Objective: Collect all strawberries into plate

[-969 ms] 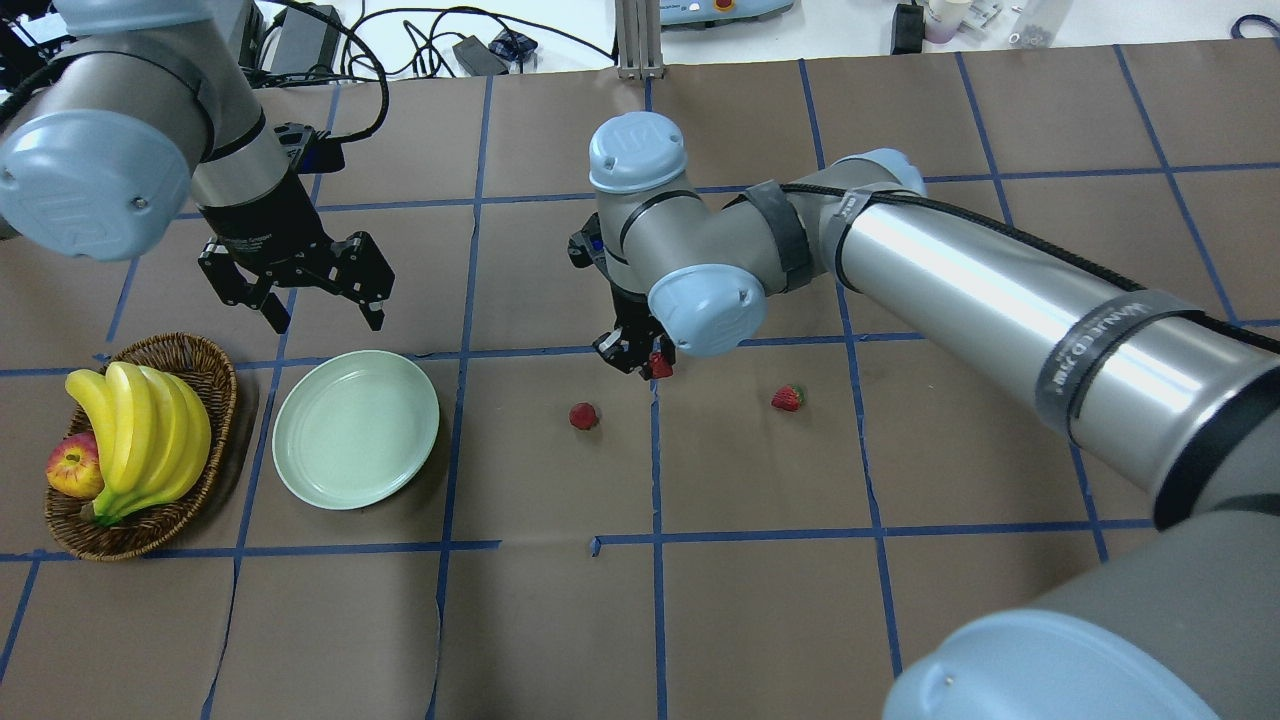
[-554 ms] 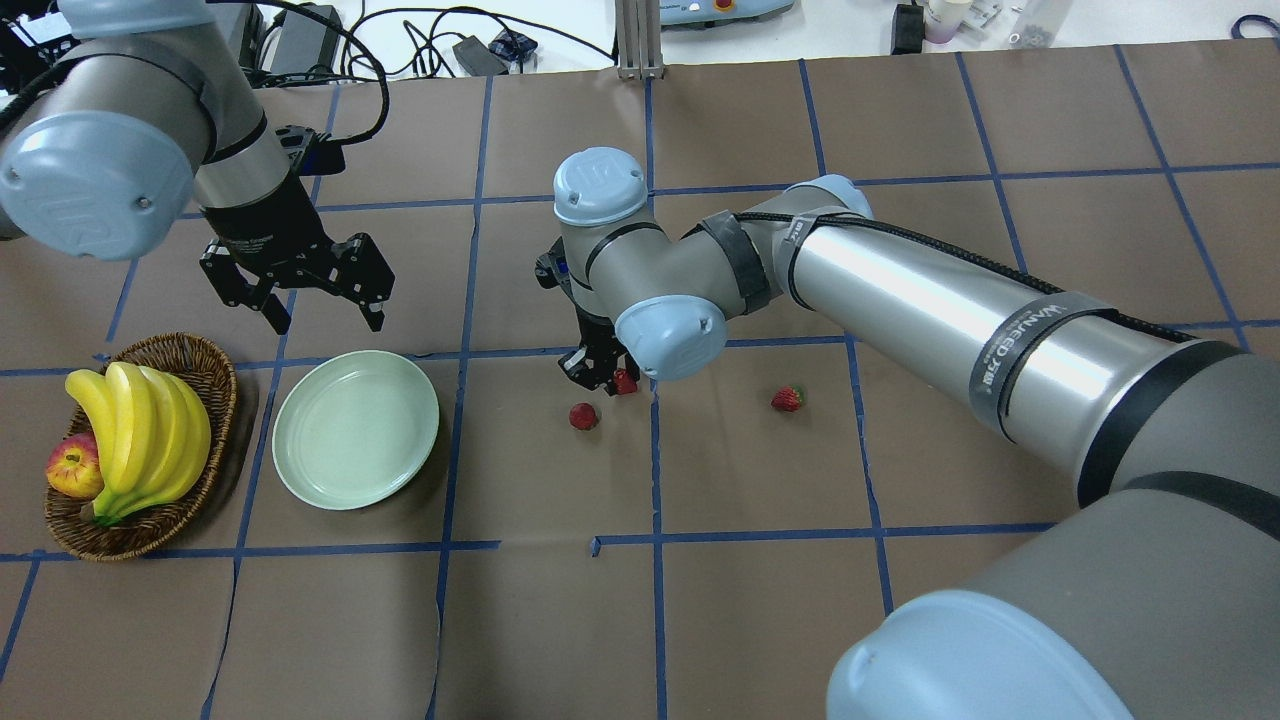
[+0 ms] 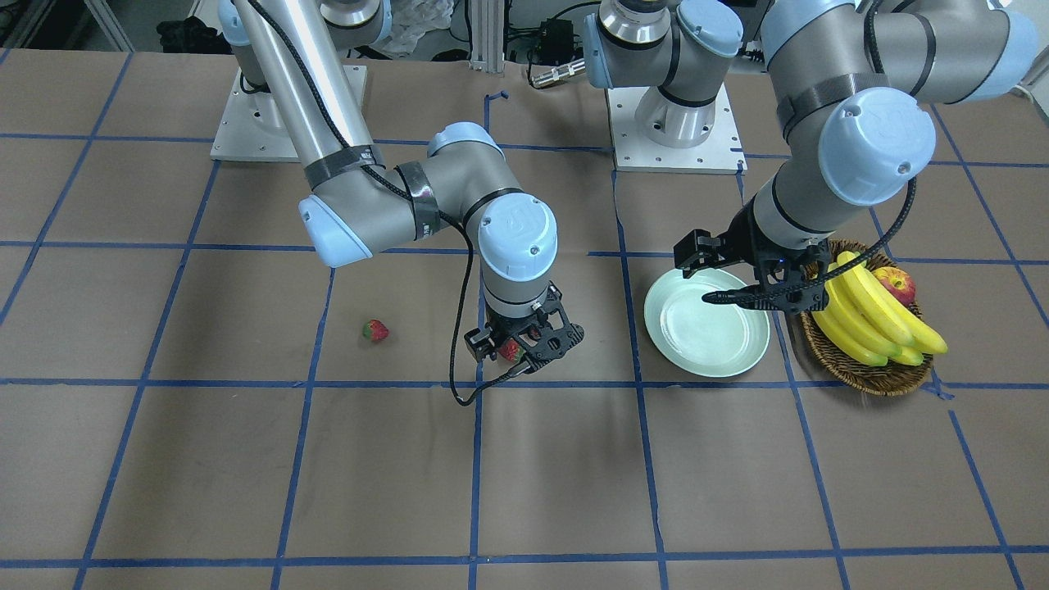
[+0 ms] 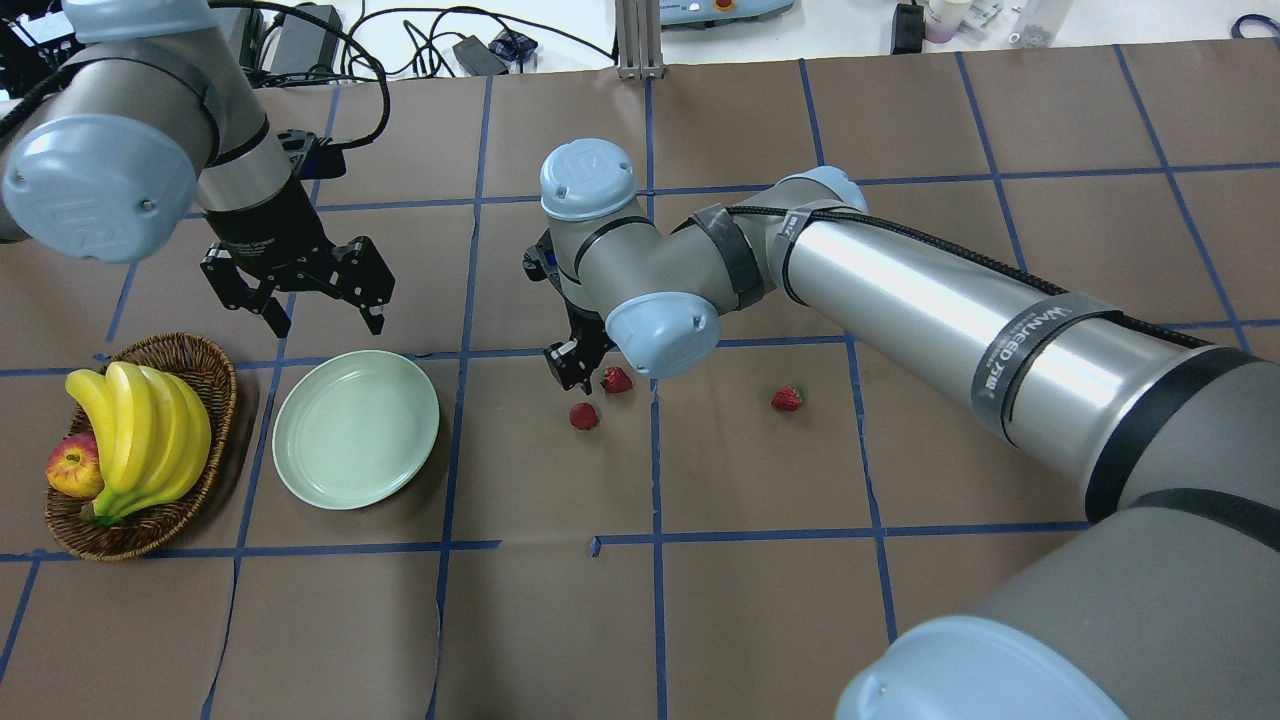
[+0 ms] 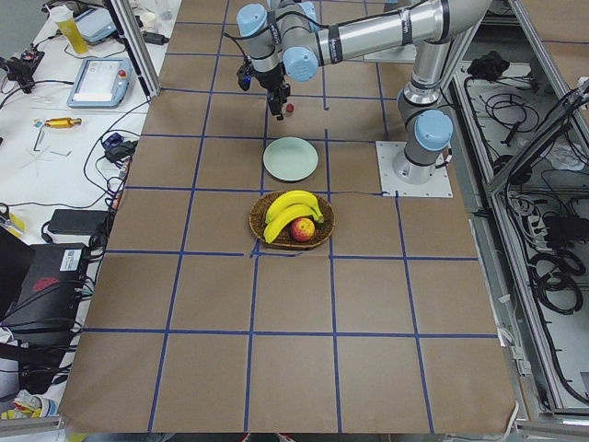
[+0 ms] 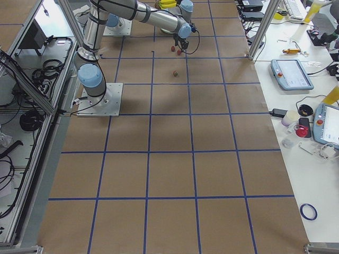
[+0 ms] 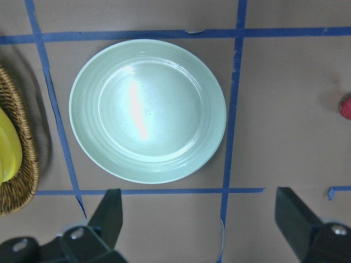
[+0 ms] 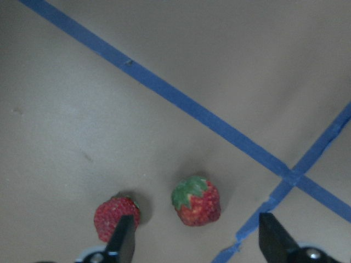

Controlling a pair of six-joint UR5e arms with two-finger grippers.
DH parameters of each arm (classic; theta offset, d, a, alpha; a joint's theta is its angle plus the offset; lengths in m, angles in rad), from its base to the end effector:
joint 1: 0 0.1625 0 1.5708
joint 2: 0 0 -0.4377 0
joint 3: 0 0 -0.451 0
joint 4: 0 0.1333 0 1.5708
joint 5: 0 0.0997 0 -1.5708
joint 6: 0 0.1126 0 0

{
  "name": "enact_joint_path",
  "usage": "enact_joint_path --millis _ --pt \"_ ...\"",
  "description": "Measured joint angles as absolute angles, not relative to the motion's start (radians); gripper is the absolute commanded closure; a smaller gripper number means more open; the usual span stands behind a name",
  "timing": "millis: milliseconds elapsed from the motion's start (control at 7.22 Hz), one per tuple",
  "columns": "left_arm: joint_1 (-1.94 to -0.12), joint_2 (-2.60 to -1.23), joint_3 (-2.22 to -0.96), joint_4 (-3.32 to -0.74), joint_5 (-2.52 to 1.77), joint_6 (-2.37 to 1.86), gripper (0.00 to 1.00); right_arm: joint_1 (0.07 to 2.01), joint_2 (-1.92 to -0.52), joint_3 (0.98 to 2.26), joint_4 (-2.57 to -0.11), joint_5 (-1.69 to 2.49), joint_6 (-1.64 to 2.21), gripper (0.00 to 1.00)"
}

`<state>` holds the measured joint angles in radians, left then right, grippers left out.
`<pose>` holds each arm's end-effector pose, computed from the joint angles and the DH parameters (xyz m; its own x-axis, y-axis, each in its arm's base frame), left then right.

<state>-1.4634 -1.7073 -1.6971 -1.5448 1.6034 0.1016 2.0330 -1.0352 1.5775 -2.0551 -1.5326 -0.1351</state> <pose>-0.0683 -0.5762 0.3462 -1.0000 -0.0010 -0.0077 -0.0028 0.9716 0.2366 0.4365 -0.5676 0.1880 -0.8273 -0.5599 -0.0456 -0.5617 0.8257 0.0523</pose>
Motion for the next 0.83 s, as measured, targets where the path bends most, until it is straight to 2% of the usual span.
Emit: enact_joint_path --millis 277,831 --pt "-1.463 -1.707 -1.709 -1.543 1.605 0.101 0.00 1.994 -1.103 1.580 -2.002 -1.610 -0.138 0.00" --pt "-1.463 -1.708 -1.712 -1.543 1.608 0.101 0.00 1.783 -1.177 1.626 -1.831 -1.632 -0.337 0.00"
